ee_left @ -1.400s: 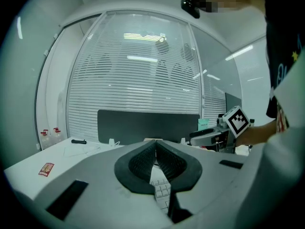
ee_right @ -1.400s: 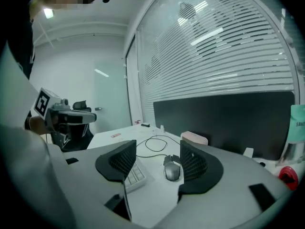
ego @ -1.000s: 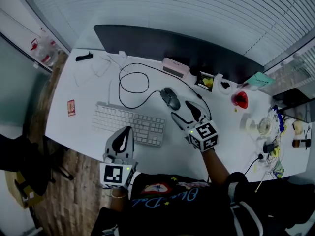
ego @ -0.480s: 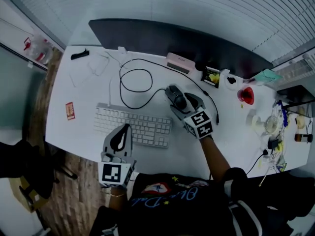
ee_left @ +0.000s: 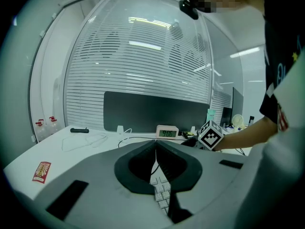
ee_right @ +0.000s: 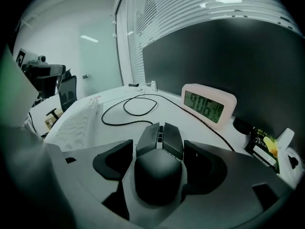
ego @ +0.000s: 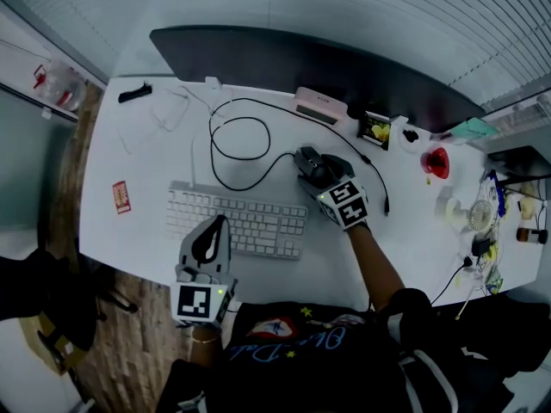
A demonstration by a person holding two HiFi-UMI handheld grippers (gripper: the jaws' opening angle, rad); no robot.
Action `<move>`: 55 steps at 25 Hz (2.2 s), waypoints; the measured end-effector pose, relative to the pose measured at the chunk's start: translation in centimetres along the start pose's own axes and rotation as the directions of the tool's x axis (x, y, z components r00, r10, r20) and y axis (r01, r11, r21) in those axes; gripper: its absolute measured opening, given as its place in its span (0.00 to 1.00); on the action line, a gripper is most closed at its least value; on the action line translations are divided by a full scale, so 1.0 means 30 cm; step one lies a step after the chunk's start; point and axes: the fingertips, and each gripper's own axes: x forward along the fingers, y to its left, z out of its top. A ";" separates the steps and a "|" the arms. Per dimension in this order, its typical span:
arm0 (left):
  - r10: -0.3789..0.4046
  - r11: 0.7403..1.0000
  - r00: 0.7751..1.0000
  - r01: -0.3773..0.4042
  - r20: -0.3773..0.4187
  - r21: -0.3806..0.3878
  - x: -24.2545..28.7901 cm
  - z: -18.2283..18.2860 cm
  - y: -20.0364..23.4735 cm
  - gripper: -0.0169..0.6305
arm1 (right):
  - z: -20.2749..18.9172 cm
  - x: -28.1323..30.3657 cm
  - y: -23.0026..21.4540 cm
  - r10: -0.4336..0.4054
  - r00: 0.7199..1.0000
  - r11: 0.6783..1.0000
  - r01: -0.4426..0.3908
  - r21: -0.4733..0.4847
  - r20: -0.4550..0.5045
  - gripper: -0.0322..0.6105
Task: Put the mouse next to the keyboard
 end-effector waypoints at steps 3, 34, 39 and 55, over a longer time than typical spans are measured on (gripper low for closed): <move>-0.002 1.000 1.000 0.002 -0.001 -0.007 0.004 -0.002 0.014 0.03 | -0.006 0.018 -0.005 -0.009 1.000 1.000 0.010 0.008 -0.014 0.50; -0.134 0.990 0.991 0.133 0.018 0.049 0.034 0.019 -0.071 0.03 | -0.061 -0.263 -0.072 -0.269 0.963 0.938 0.252 0.240 0.038 0.50; -0.178 0.981 0.984 0.175 0.022 0.087 0.016 0.027 -0.157 0.03 | -0.127 -0.354 -0.052 -0.315 0.948 0.911 0.291 0.292 0.037 0.50; -0.259 0.952 0.966 0.255 -0.001 0.170 -0.160 -0.004 -0.311 0.03 | -0.348 -0.524 0.117 -0.400 0.916 0.830 0.364 0.422 -0.004 0.50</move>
